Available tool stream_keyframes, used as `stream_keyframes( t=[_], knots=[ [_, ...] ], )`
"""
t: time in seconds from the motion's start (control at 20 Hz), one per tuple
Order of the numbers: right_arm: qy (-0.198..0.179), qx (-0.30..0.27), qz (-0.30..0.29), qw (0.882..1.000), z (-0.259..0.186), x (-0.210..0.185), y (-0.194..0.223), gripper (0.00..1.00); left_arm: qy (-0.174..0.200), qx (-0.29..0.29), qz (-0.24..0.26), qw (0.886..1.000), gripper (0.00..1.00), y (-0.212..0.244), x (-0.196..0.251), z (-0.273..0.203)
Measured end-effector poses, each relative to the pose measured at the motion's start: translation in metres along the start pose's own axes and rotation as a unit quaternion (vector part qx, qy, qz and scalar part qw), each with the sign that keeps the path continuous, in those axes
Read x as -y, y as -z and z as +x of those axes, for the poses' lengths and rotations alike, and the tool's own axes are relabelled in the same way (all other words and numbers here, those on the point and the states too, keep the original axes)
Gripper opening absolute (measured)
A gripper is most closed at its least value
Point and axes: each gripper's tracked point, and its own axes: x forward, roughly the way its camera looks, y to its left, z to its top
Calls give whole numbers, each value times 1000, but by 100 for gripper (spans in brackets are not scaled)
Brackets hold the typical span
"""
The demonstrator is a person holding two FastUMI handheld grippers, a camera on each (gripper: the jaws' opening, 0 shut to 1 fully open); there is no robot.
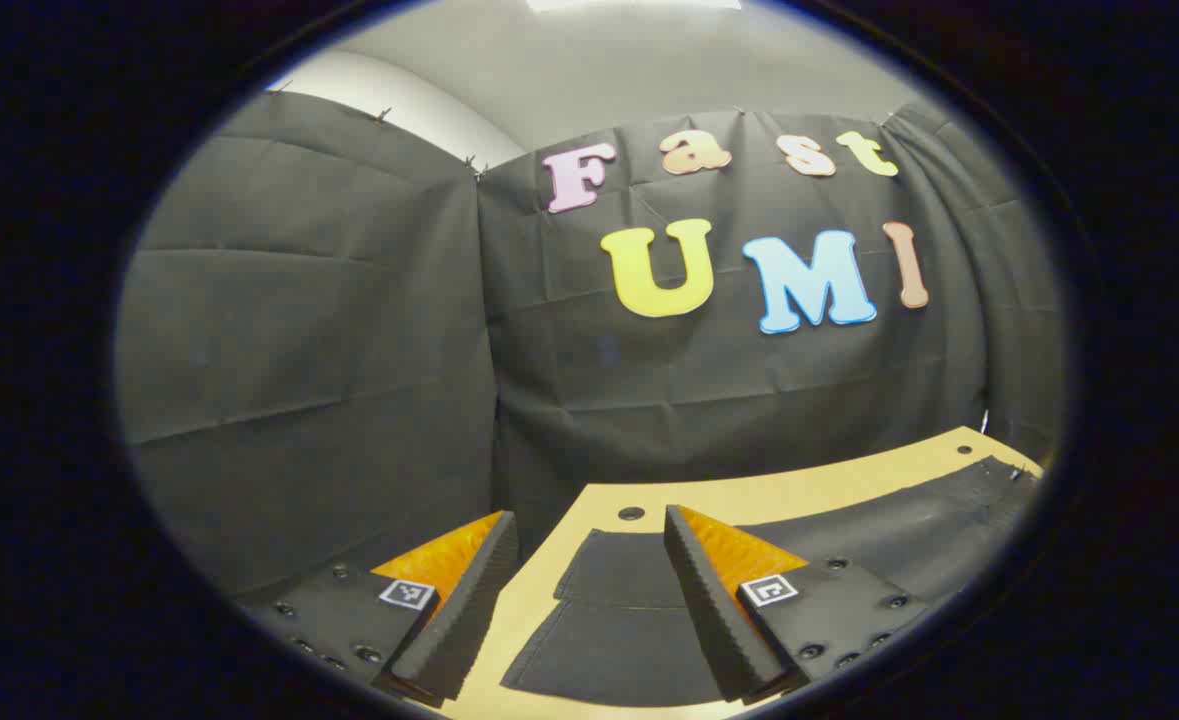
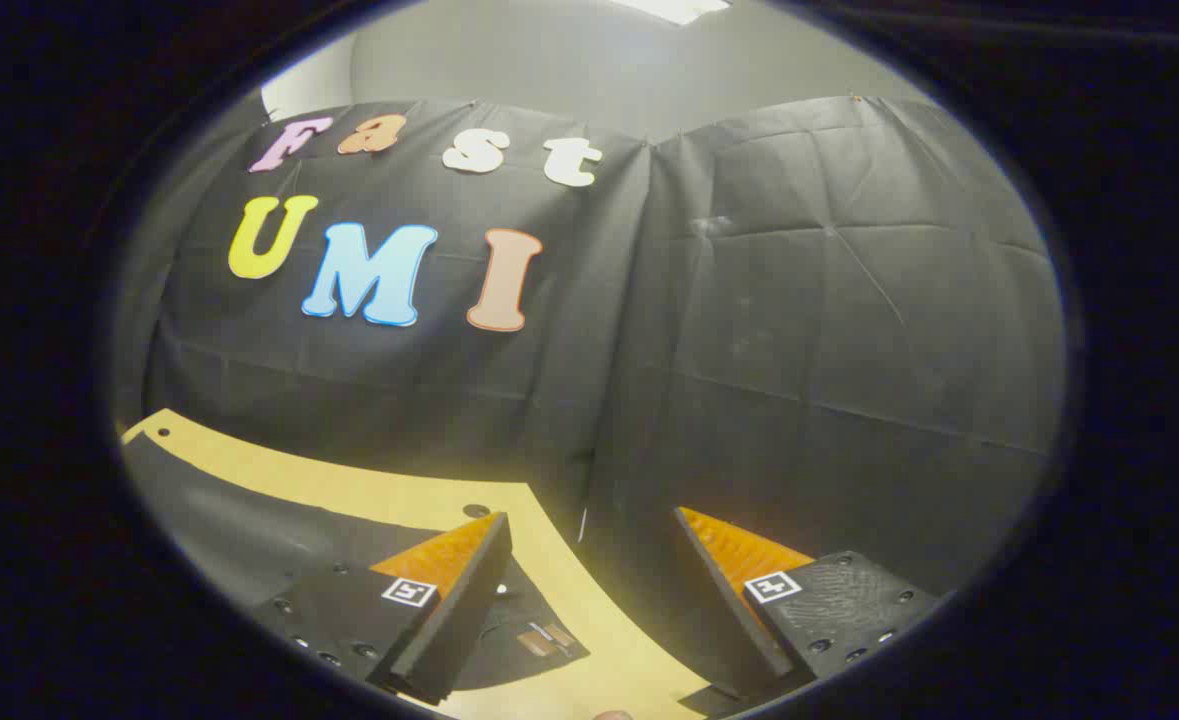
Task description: Grasp the waist and the cuffs of the jeans and fold them to make the two legs overlap; first hold the waist and fold one-third of the jeans toward the cuffs, then hold the cuffs and fold the remaining one-third in the same direction to finish folding.
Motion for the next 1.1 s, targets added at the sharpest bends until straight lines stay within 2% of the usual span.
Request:
stream_keyframes(
  t=[0.2,0.4,0.8,0.95,1.1],
  knots=[
    [-10,11,-20,1000,-3,-10,-11,95,7,-1,2,1000,96,9,-2,10],
    [-32,-2,-2,999,-5,-21,-3,95,15,-2,-2,1000,96,18,-4,16],
    [-8,-52,19,998,9,-17,22,95,-7,-25,3,1000,95,31,-21,13],
    [-4,-86,42,995,15,-20,39,94,-16,-60,-23,998,96,60,-34,17],
    [-6,-123,75,990,24,-24,58,95,-44,-110,-92,989,95,94,-59,16]
  ],
)
